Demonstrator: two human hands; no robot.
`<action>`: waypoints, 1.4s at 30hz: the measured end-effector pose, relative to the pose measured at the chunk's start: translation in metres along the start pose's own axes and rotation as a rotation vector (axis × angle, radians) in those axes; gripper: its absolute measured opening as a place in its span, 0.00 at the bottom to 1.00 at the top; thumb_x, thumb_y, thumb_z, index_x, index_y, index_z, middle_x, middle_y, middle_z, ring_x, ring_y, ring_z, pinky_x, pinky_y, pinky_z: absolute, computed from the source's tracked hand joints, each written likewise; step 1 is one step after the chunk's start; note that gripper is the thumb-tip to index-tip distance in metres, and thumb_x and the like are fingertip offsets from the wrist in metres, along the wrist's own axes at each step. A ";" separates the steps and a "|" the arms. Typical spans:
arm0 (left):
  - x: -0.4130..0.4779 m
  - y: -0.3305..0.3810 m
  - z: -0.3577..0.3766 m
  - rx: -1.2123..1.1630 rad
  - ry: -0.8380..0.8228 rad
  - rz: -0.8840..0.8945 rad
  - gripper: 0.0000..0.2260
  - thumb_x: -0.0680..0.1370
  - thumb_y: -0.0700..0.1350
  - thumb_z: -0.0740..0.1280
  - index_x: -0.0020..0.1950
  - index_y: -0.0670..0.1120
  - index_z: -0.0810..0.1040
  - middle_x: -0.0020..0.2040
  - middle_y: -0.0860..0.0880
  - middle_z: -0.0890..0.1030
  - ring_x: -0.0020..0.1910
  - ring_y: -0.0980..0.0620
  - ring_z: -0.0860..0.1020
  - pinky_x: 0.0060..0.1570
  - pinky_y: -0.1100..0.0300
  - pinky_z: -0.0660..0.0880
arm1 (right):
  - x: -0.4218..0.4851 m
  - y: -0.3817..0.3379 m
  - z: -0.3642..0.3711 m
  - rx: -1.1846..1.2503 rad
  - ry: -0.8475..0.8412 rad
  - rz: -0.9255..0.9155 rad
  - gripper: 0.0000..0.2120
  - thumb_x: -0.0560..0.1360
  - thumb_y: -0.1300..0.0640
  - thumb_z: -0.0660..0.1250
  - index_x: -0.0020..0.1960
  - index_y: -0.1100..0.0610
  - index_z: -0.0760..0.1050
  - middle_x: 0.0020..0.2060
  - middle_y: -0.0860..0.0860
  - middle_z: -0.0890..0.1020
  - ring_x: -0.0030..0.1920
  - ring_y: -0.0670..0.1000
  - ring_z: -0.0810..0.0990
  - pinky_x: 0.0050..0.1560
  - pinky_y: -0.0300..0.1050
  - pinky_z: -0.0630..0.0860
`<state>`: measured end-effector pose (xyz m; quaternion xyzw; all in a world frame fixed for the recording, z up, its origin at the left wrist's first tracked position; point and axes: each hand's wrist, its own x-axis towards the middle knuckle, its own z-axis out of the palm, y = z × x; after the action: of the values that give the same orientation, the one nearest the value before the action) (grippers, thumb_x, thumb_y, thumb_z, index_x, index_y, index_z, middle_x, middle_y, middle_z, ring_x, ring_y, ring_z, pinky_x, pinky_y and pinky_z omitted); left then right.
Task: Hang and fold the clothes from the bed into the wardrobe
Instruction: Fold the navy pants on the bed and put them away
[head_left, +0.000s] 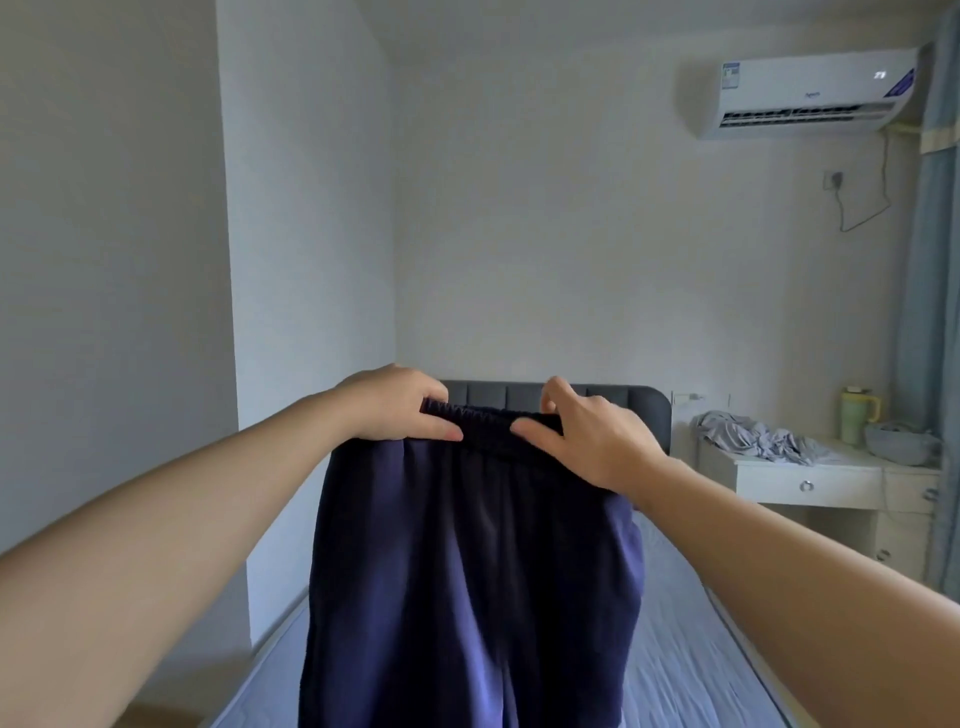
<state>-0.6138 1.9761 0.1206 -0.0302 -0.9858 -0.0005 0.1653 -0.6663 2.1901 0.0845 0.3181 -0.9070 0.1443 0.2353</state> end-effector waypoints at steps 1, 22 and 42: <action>-0.001 -0.002 0.001 0.040 0.005 0.005 0.15 0.70 0.64 0.67 0.37 0.54 0.70 0.35 0.55 0.73 0.38 0.53 0.73 0.35 0.59 0.66 | -0.001 0.000 -0.004 -0.055 -0.044 -0.042 0.25 0.73 0.33 0.57 0.53 0.54 0.62 0.34 0.47 0.73 0.37 0.54 0.74 0.38 0.47 0.69; 0.004 -0.022 0.003 0.198 -0.068 -0.013 0.11 0.74 0.56 0.67 0.43 0.55 0.65 0.37 0.57 0.70 0.43 0.51 0.71 0.38 0.59 0.65 | 0.019 0.021 0.011 -0.260 -0.031 -0.041 0.11 0.81 0.46 0.53 0.51 0.53 0.64 0.52 0.52 0.78 0.51 0.58 0.77 0.43 0.46 0.64; -0.002 -0.058 0.013 -0.969 -0.161 -0.191 0.10 0.72 0.28 0.66 0.46 0.42 0.76 0.39 0.46 0.79 0.36 0.53 0.80 0.35 0.66 0.77 | 0.022 0.048 0.012 0.158 -0.191 0.160 0.11 0.69 0.52 0.73 0.42 0.57 0.73 0.35 0.48 0.72 0.40 0.51 0.73 0.34 0.40 0.68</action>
<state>-0.6195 1.9179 0.1083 -0.0130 -0.8803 -0.4711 0.0548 -0.7162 2.2101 0.0799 0.2748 -0.9335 0.2026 0.1098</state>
